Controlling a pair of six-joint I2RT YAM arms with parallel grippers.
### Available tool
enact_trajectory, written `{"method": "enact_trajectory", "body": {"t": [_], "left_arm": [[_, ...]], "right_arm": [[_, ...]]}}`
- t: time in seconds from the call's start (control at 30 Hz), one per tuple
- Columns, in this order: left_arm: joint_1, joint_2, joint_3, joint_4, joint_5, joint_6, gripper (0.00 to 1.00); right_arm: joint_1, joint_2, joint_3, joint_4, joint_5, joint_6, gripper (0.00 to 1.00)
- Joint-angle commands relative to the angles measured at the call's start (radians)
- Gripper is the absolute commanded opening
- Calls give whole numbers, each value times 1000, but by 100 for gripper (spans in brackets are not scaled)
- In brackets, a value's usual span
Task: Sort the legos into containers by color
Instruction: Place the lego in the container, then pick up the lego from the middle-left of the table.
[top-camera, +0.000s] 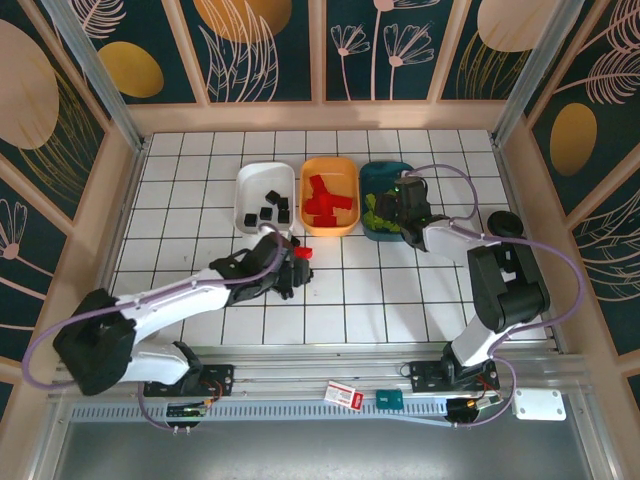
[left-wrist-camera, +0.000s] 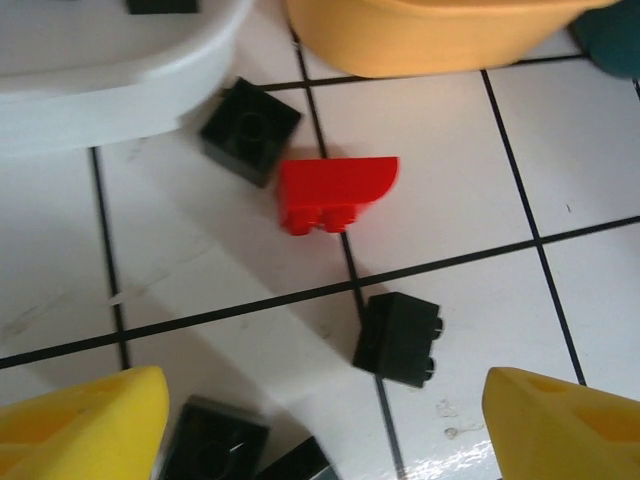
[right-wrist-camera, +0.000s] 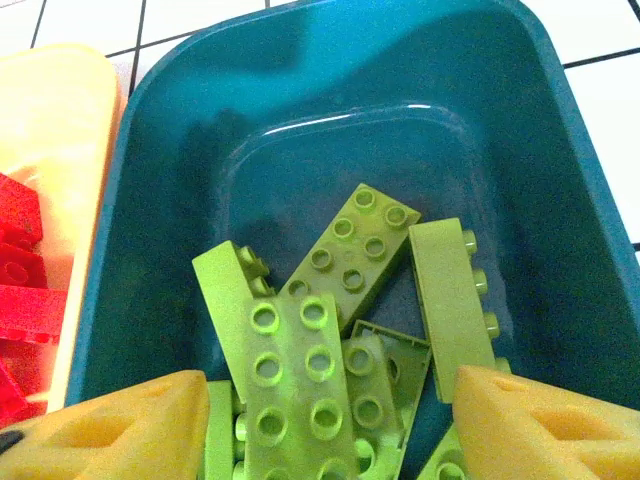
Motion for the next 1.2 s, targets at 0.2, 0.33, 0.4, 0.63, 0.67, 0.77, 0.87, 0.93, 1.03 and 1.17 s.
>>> {"method": "enact_trajectory", "body": {"t": [0.2,0.33,0.4,0.63,0.67,0.77,0.87,0.93,1.03,1.17], "left_arm": [[-75,232,126,-52,-80,84,60],[-89,306,164,-33,-68,95,52],[-91,332,177,-21,-57,98,47],[-94,329,172,0,-55,88,15],[-92,311,167,-1,-62,81,10],[-79,218,150,-7,-101,57,9],[23,106,135,14,-61,31,8],[129,49,130,47,-21,13,9],[251,53,173,88,31,1,12],[375,187,280,120,130,-29,10]], "right_arm": [[18,-110,-78,52,-41,38,67],[32,-171,-118,59,-40,51,68],[39,-199,-132,62,-41,57,68],[88,-290,-174,47,-27,67,68],[98,-301,-180,43,-25,69,68],[140,-340,-213,38,-21,71,68],[195,-364,-246,38,-2,72,68],[252,-375,-271,47,5,77,68],[338,-382,-309,92,-18,67,68],[461,-349,-339,143,-60,26,68]]}}
